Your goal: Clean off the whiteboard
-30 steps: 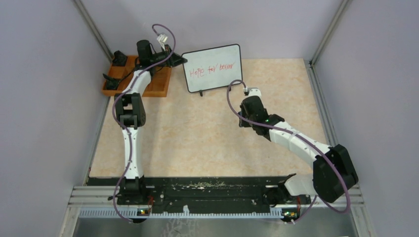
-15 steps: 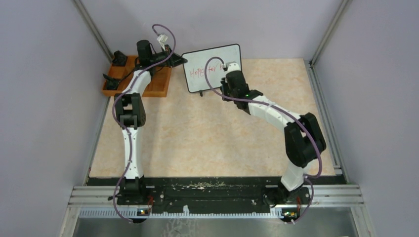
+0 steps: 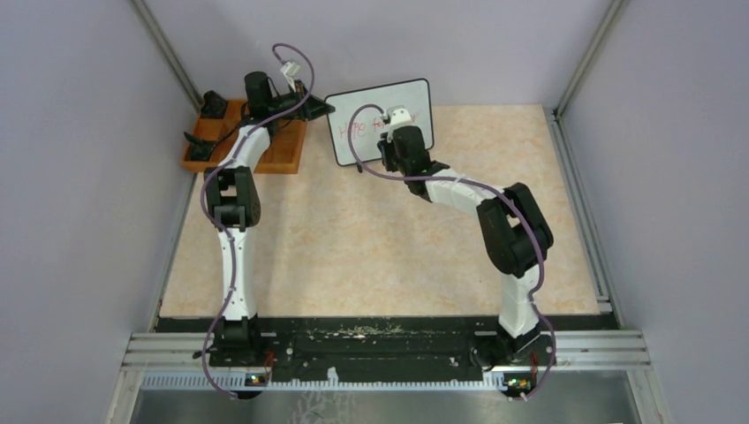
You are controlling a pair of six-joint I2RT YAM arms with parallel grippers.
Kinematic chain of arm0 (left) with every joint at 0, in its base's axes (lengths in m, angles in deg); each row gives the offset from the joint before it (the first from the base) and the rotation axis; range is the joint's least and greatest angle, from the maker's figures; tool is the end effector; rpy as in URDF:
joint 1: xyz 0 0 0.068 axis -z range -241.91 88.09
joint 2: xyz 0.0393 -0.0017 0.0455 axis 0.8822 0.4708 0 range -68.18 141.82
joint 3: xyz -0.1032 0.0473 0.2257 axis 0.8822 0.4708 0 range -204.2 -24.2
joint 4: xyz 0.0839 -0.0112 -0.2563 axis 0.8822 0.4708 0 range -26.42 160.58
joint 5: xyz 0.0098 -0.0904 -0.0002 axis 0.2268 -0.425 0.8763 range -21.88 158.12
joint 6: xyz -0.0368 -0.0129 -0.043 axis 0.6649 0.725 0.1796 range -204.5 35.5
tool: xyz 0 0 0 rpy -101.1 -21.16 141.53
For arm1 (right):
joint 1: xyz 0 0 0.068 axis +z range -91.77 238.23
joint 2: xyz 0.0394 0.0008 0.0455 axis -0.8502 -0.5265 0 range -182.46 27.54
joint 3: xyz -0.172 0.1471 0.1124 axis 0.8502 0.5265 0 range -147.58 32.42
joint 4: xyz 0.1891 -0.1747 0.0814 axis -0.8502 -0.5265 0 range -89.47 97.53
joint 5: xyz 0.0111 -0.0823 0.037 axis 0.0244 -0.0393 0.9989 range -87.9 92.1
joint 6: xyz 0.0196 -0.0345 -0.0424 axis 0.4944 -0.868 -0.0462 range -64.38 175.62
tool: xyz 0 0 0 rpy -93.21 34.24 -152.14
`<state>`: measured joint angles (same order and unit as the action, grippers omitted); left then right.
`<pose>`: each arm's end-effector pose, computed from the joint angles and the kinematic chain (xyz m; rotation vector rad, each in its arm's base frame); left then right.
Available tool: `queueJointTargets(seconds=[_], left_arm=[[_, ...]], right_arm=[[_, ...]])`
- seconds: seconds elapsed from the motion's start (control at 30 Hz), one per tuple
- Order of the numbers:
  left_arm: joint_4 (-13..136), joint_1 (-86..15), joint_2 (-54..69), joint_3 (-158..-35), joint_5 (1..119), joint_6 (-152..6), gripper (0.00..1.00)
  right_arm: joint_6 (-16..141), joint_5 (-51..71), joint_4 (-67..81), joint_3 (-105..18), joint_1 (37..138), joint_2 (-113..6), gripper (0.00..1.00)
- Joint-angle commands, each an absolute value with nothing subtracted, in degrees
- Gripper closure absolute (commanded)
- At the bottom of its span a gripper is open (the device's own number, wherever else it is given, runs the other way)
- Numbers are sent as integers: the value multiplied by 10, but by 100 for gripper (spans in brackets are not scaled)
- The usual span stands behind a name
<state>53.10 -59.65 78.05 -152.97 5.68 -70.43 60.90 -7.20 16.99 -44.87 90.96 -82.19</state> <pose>0.5731 -0.0596 0.2182 0.6654 1.6218 -1.1210 0.3861 0.2402 0.2117 -0.3650 1.9424 0.2738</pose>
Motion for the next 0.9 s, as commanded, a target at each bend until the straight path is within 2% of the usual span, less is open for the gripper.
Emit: queueJointTargets(seconds=[0.0,0.37,0.87], left_arm=[[559,-594,786,-1522,72,-738,100],[572,-595,781,-1516,78,-753,100],[581,-594,780,-1514,77,-760,100]], right_arm=[[572,-98,269,-502,926,-857,100],[555,-125,230,-647,928,-962,100],[560,-109,236,-745,951,-1044,100]])
